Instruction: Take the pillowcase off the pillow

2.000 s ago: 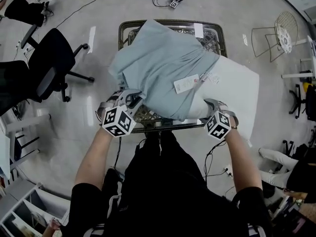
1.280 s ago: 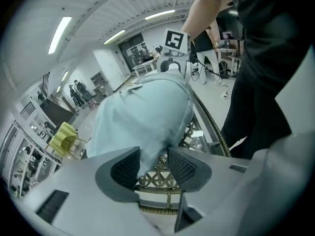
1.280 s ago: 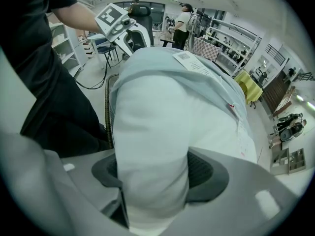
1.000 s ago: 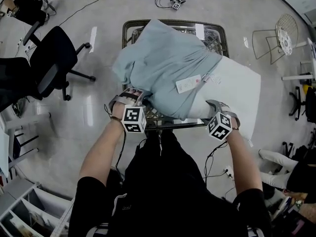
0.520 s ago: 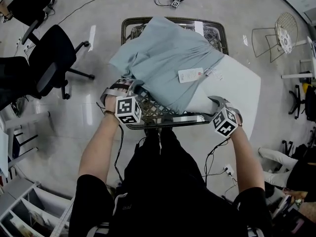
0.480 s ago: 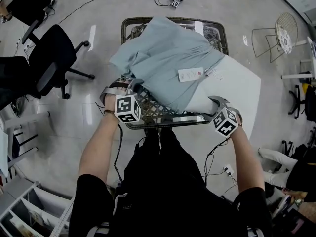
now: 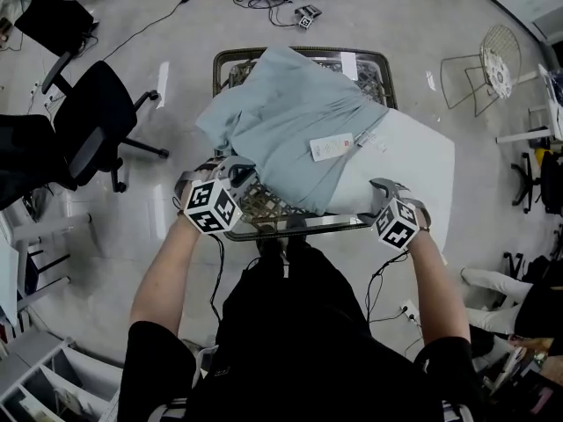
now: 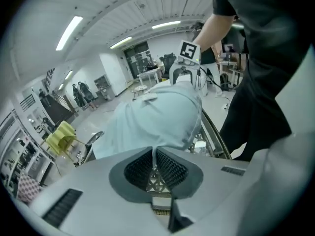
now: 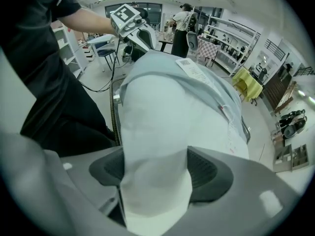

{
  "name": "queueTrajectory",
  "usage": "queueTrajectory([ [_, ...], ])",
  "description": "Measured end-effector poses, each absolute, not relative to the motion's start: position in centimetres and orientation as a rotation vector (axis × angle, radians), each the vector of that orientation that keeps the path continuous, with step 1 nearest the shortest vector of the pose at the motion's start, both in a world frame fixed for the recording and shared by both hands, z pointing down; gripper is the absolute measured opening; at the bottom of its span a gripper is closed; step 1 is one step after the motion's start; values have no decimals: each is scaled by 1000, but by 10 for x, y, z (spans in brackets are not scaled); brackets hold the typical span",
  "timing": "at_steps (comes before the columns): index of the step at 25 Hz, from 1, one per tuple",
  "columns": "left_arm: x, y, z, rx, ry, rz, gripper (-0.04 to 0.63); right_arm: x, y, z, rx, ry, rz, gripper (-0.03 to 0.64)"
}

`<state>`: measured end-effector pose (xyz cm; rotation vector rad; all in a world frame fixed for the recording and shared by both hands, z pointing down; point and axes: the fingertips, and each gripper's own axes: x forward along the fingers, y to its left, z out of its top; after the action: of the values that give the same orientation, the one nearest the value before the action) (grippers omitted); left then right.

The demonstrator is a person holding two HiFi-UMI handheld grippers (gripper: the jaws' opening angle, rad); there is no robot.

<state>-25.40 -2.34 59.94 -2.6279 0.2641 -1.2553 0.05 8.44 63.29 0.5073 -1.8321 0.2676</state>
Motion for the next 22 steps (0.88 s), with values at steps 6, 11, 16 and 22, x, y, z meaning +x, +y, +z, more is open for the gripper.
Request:
queueTrajectory([
  [6, -221, -87, 530, -2760, 386, -1045, 28, 27, 47, 576, 664, -1941, 320, 362],
  [11, -168, -153, 545, -2706, 309, -1167, 31, 78, -22, 593, 728, -1931, 382, 363],
  [16, -122, -231, 591, -2595, 250, -1355, 85, 117, -77, 629, 626, -1931, 499, 421],
  [22, -79, -300, 631, -2627, 219, -1462, 117, 125, -99, 670, 406, -1999, 734, 608],
])
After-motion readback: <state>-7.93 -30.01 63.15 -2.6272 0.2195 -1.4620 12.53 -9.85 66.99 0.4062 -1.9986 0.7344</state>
